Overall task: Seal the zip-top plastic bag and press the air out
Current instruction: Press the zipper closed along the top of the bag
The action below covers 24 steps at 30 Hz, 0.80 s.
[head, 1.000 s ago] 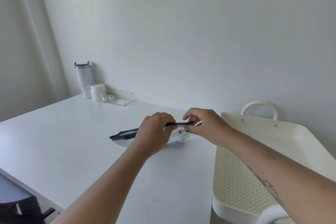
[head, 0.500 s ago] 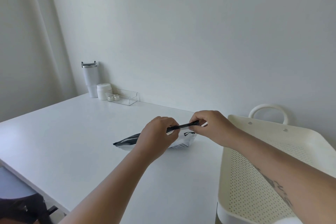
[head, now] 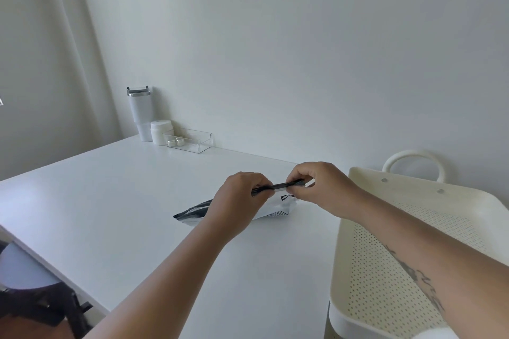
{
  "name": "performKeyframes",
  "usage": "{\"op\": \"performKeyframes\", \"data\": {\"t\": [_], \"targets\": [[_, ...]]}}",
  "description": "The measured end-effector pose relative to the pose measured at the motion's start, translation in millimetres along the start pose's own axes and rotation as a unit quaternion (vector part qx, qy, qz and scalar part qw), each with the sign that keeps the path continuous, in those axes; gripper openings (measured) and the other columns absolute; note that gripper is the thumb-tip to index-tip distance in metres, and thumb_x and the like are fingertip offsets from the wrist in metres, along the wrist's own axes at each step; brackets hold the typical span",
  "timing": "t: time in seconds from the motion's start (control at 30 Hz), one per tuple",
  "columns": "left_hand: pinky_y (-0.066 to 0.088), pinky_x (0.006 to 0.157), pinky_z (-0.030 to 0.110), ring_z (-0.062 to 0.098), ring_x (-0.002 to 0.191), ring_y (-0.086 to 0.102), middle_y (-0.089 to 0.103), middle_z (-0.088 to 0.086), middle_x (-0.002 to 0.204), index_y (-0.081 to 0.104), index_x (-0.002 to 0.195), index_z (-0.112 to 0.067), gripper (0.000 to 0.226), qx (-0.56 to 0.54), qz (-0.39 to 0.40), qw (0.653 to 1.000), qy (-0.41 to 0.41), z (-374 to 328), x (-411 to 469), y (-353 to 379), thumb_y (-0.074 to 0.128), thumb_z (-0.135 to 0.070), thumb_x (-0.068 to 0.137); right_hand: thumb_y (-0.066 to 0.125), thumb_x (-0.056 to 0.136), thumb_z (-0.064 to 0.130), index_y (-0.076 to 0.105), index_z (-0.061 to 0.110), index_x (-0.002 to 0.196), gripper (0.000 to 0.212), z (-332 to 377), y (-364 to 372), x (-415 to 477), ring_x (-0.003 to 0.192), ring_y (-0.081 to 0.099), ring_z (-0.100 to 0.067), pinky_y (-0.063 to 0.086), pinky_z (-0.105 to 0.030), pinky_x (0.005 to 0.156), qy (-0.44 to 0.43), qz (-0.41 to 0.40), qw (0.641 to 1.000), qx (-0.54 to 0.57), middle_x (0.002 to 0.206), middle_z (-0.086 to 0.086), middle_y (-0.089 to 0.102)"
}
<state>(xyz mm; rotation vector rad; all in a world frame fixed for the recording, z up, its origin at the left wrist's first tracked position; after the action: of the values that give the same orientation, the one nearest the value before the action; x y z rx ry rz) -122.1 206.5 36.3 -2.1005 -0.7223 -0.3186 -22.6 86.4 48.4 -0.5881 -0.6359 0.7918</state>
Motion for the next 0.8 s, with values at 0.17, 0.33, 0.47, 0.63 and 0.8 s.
{"op": "performKeyframes", "data": {"t": [0.17,0.33,0.47,0.63,0.8], "targets": [[0.046,0.064,0.026,0.009,0.073,0.058,0.071,-0.006,0.075,0.076,0.083,-0.025,0.007,-0.015,-0.006,0.999,-0.030,7.5,-3.1,1.3,0.069,-0.024,0.086,0.069,0.085,0.017,0.071,0.023,0.078,0.009,-2.6,4.2,1.6,0.080,0.064,-0.014,0.049,-0.031,0.074,-0.004,0.007,1.000,-0.005,0.082,0.003,0.071],[0.043,0.058,0.026,0.010,0.068,0.056,0.069,-0.006,0.071,0.076,0.081,-0.026,0.008,-0.020,-0.009,0.999,-0.036,10.8,-5.9,3.1,0.070,-0.025,0.086,0.070,0.085,0.018,0.071,0.022,0.079,0.008,-3.2,6.3,1.9,0.078,0.062,-0.007,0.048,-0.027,0.073,-0.009,0.005,1.000,-0.018,0.083,0.004,0.071],[0.043,0.062,0.022,0.002,0.072,0.058,0.066,-0.013,0.074,0.072,0.083,-0.026,0.007,0.003,-0.020,1.000,-0.011,6.3,-6.5,3.1,0.066,-0.023,0.088,0.065,0.088,0.017,0.069,0.020,0.082,0.008,3.0,8.8,1.7,0.076,0.060,-0.005,0.050,-0.027,0.073,-0.026,0.009,0.999,-0.042,0.087,0.005,0.068],[0.045,0.066,0.026,0.003,0.077,0.053,0.060,-0.019,0.072,0.070,0.087,-0.027,0.005,0.050,-0.028,0.998,0.019,5.4,-10.7,-4.3,0.065,-0.027,0.089,0.065,0.088,0.016,0.068,0.022,0.082,0.009,5.7,11.5,1.8,0.079,0.060,-0.004,0.049,-0.022,0.072,-0.036,0.013,0.998,-0.045,0.086,0.007,0.067],[0.048,0.067,0.032,0.011,0.077,0.056,0.062,-0.012,0.076,0.072,0.085,-0.025,0.007,0.080,-0.017,0.997,-0.014,23.3,-16.3,-20.3,0.066,-0.026,0.089,0.068,0.086,0.018,0.069,0.024,0.078,0.010,3.3,7.5,2.9,0.079,0.061,-0.005,0.044,-0.013,0.066,-0.035,0.006,0.999,-0.025,0.081,0.008,0.070]]}}
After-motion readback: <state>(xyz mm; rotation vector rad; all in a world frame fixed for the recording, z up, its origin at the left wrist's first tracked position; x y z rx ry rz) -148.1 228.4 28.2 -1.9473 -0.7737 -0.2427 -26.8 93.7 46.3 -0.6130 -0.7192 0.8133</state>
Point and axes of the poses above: each hand's wrist, its own x-axis towards the middle knuckle, its own y-axis out of the palm, z = x × y, the point moved 9 cm from there along x, towards the middle knuckle
